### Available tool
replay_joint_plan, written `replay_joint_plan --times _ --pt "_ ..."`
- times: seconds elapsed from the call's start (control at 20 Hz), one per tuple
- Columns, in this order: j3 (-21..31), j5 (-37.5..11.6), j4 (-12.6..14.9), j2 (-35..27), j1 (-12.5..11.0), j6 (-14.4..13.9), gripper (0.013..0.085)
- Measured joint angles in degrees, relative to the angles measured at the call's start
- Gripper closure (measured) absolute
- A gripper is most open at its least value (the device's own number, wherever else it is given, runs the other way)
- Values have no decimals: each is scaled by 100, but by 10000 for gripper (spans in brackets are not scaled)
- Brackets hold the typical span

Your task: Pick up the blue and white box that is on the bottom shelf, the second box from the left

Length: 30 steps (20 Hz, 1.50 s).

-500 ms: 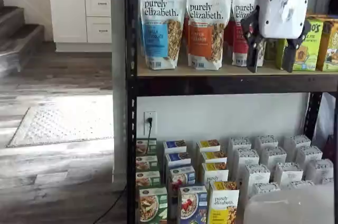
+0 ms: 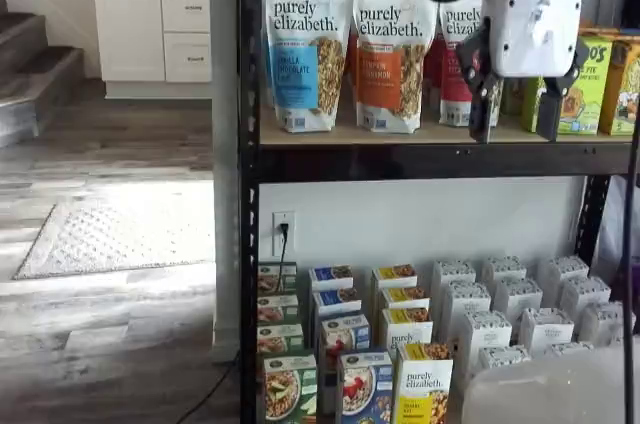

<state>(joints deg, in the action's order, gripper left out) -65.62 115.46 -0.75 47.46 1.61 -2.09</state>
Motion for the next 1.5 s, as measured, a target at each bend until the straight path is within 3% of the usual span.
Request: replay_joint_plan --times 0.25,0.95,1.5 --pt "304 -301 108 115 142 -102 130" --pt "1683 -1715 23 496 6 -18 130" --pt "2617 -2745 -37 415 -61 51 130"
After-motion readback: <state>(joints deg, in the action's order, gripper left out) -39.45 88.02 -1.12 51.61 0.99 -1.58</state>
